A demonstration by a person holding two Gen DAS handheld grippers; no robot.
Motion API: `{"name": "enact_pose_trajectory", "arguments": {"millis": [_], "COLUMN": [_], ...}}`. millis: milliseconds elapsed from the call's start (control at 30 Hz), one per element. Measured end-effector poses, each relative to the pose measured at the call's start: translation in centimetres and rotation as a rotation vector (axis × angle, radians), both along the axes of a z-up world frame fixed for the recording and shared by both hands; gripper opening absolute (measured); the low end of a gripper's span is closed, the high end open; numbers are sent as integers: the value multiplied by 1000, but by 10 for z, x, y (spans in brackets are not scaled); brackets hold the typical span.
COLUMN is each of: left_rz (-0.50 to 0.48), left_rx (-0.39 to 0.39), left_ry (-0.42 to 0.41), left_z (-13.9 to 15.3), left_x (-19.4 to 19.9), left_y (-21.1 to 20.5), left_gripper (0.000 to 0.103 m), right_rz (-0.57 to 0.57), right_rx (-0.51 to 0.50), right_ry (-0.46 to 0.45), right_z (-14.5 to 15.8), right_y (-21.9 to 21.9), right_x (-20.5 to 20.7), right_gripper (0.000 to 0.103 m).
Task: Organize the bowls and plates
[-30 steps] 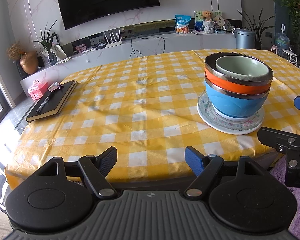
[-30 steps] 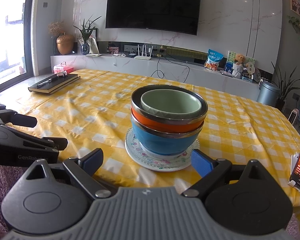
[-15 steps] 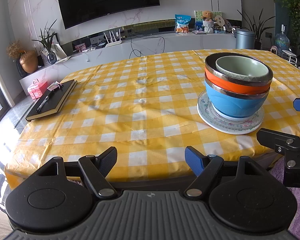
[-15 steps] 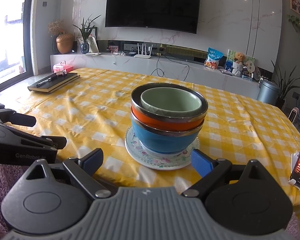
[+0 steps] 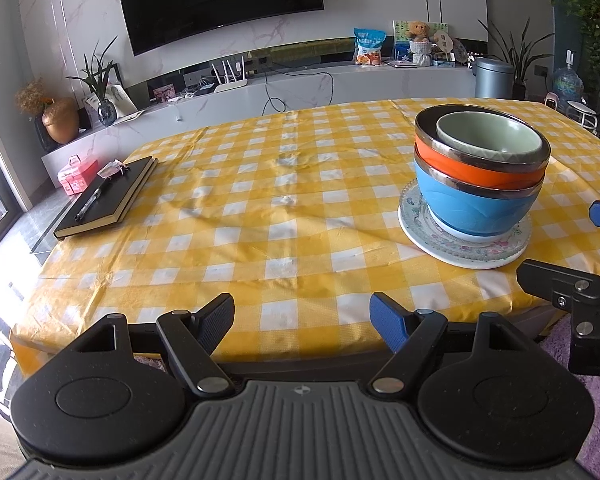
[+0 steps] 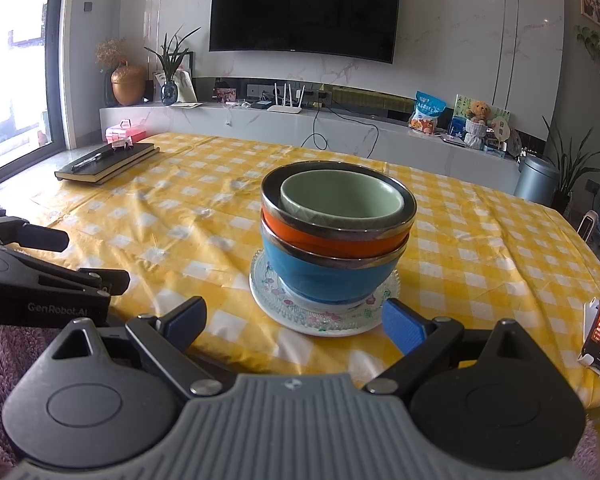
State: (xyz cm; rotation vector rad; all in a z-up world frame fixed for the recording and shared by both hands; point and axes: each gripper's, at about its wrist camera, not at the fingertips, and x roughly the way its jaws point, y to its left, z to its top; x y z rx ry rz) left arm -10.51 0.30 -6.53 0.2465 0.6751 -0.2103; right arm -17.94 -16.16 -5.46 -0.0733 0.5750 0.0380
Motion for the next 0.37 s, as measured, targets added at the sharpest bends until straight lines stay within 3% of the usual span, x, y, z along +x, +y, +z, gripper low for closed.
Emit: {"name": "enact_pose_trajectory", "arguments": {"millis": [367], "left_rz": [-6], "left_rx": [-25], "left_ry": [-9], "left_z": [2], "left_x": [-3], "left_y": [2], "left_gripper": [91], "right_rz": [0], "right_rx": [0], "right_ry": [0], "right_z": [0], "right_y": [0], "right_x": [0], "right_gripper": [93]}}
